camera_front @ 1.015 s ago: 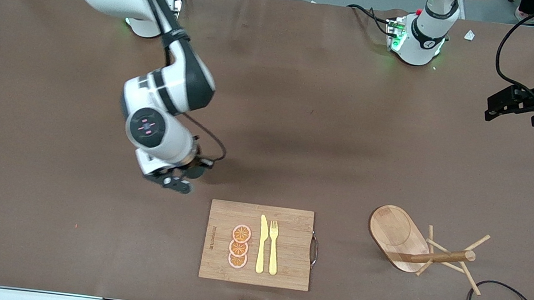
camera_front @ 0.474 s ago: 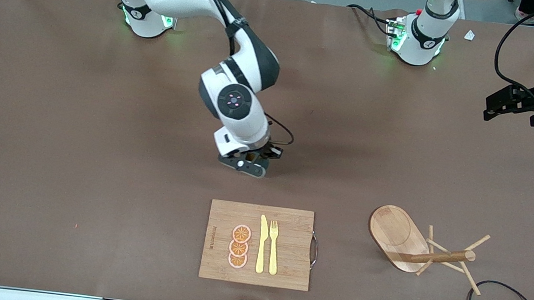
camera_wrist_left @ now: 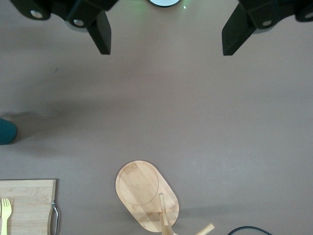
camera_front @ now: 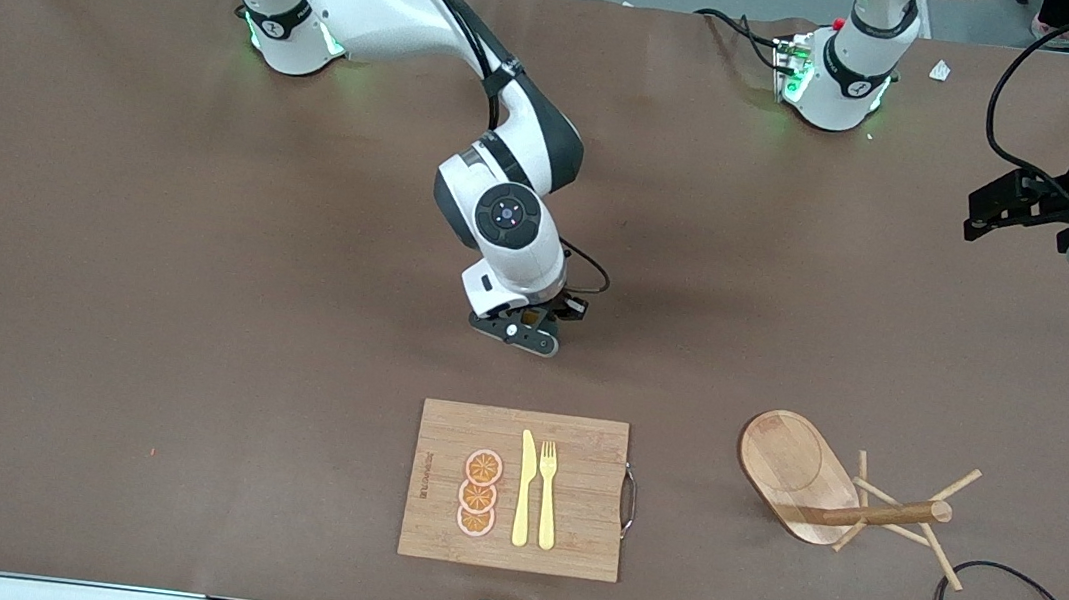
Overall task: Pass cup and hang on rack
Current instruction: 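Carry the teal mug with the right gripper toward the table middle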
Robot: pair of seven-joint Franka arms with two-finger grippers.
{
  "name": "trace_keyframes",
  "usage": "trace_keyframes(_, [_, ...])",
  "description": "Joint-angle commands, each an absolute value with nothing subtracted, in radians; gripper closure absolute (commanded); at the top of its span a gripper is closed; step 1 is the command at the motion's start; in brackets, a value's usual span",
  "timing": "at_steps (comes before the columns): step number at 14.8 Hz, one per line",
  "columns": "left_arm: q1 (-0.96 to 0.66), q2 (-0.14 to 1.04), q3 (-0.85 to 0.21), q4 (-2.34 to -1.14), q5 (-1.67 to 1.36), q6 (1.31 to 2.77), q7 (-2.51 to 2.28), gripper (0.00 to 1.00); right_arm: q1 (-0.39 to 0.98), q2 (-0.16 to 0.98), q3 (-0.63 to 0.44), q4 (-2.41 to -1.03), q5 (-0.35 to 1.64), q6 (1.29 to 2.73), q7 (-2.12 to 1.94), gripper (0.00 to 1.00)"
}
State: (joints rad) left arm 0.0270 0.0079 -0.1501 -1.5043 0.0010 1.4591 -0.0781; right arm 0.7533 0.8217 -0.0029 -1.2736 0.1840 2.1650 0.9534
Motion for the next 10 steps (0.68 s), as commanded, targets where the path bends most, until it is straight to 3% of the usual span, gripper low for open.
trace_keyframes(1, [0.028, 0.017, -0.152, -1.483, 0.000, 1.443, -0.069, 0.00, 0.764, 0.841, -0.012, -1.247, 0.201, 2.149, 0.960, 0.89])
trace_keyframes(4, [0.034, 0.017, -0.152, -1.485, 0.000, 1.430, -0.071, 0.00, 0.762, 0.841, -0.012, -1.247, 0.199, 2.151, 0.966, 0.50])
trace_keyframes(6, [0.029, 0.017, -0.152, -1.483, 0.000, 1.413, -0.081, 0.00, 0.762, 0.839, -0.014, -1.244, 0.199, 2.158, 0.969, 0.40])
trace_keyframes(9, [0.025, 0.020, -0.153, -1.483, 0.000, 1.413, -0.083, 0.00, 0.752, 0.828, -0.014, -1.209, 0.202, 2.149, 0.986, 0.34])
trace_keyframes(10, [0.022, 0.020, -0.153, -1.483, -0.003, 1.413, -0.084, 0.00, 0.749, 0.816, -0.015, -1.206, 0.204, 2.146, 0.988, 0.26])
